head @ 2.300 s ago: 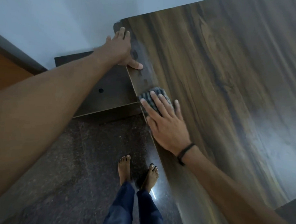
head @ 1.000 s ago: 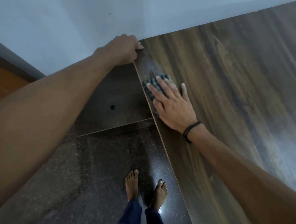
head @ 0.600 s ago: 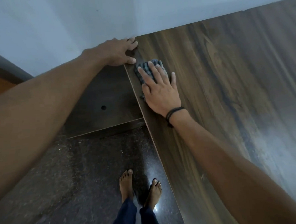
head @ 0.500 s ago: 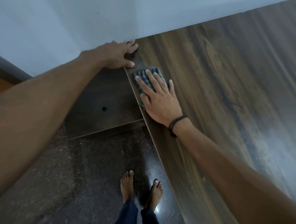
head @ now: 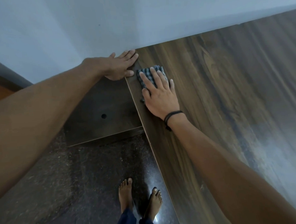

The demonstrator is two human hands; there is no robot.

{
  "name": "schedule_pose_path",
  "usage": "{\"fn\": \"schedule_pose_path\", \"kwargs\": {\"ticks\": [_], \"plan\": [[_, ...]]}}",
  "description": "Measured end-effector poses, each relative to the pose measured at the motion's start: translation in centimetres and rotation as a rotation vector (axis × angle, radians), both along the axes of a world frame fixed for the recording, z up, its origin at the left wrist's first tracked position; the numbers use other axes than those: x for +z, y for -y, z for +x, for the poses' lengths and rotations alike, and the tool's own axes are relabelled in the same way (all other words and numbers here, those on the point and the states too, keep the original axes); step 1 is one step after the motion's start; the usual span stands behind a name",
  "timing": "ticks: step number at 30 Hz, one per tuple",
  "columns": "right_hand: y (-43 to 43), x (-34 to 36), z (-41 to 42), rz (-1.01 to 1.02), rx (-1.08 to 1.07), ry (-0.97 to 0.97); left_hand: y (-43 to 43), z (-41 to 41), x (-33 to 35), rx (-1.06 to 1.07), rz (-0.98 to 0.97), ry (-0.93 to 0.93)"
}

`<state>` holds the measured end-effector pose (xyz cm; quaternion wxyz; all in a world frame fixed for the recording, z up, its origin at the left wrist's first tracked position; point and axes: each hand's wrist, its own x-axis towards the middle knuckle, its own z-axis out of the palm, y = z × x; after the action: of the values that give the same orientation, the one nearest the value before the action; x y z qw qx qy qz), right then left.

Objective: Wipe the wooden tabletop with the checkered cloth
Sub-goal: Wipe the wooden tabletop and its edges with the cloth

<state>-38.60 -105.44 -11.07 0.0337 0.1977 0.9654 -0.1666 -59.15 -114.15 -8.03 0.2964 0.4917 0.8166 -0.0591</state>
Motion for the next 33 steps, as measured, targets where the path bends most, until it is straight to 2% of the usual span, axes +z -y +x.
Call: {"fn": "schedule_pose_path", "kwargs": {"ticks": [4, 7, 12, 14, 16, 18, 21, 26, 29, 33], "plan": [[-0.1, 0.0, 2.3, 0.017, 0.075, 0.006, 0.5, 0.7, 0.0, -0.001, 0.004, -0.014], [-0.1, 0.1, 2.4, 0.032, 0.043, 0.013, 0.3, 0.7, -0.1, 0.010, 0.007, -0.022], [-0.8, 1.0, 3.0, -0.076, 0.127, -0.013, 0.2, 1.1, 0.0, 0.022, 0.007, -0.044], [-2.9, 1.5, 4.3, -0.103, 0.048, -0.126, 0.1, 1.4, 0.4, 0.046, 0.021, -0.034], [-6.2, 1.6, 6.0, -0.091, -0.124, -0.234, -0.2, 2.7, 1.2, 0.096, 0.090, 0.008], [-9.8, 1.1, 8.0, -0.012, -0.230, -0.219, -0.8, 5.1, 2.3, 0.147, 0.199, 0.032], [-12.7, -0.2, 10.1, 0.077, -0.196, -0.095, -1.8, 9.9, 2.7, 0.093, 0.240, 0.029], [-12.6, -0.7, 10.3, 0.090, -0.206, -0.126, -1.6, 13.6, 0.6, 0.047, 0.134, 0.038], [-12.7, -0.6, 10.5, 0.087, -0.203, -0.127, -1.3, 13.2, 0.4, 0.117, 0.119, 0.041], [-12.6, -0.6, 10.4, 0.098, -0.203, -0.133, -0.9, 10.5, 0.2, 0.374, 0.179, -0.064]]}}
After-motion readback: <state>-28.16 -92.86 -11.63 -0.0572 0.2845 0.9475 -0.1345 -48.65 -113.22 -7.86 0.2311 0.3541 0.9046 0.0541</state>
